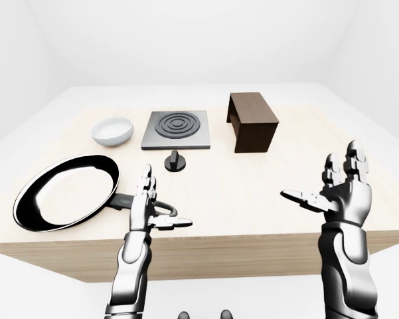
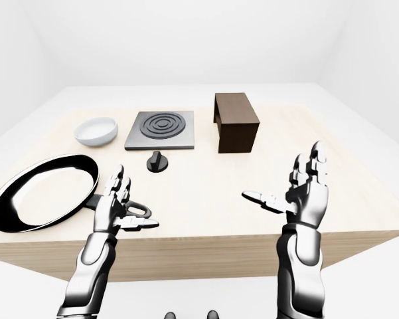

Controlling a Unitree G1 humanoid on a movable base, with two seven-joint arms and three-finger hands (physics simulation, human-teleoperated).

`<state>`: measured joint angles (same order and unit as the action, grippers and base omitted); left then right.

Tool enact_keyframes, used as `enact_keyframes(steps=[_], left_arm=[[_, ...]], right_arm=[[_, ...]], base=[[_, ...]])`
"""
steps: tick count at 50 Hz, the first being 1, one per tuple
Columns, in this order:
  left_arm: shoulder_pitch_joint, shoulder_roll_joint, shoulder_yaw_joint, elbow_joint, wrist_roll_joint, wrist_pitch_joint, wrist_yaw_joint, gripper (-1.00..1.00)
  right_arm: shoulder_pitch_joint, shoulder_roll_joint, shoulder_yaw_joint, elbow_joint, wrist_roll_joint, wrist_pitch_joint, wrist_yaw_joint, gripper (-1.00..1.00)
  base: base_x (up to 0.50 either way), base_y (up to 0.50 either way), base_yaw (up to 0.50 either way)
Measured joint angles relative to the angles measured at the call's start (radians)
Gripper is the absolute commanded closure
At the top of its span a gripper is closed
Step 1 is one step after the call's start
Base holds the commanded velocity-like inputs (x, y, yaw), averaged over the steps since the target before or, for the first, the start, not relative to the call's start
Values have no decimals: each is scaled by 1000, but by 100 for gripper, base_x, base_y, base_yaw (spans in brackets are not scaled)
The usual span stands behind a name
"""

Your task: Turn on the stove.

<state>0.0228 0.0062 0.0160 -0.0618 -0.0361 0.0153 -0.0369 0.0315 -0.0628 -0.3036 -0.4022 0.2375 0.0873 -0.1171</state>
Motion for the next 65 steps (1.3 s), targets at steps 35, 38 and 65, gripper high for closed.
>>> enact_keyframes(steps=[35,38,65], left_arm=[[9,-3,-10,-10,7,-4,2,-100],[9,-3,-11,-11,7,-3,2,-100],[4,-4,-14,16,7,-18,-3,-100]], right_arm=[[-8,-12,-21,-22,9,0,2,-100],[-9,-13,-22,-22,10,0,3,-100],[-5,-10,-27,-38,15,0,10,-100]], base=[[22,0,0],[34,0,0],[28,0,0]])
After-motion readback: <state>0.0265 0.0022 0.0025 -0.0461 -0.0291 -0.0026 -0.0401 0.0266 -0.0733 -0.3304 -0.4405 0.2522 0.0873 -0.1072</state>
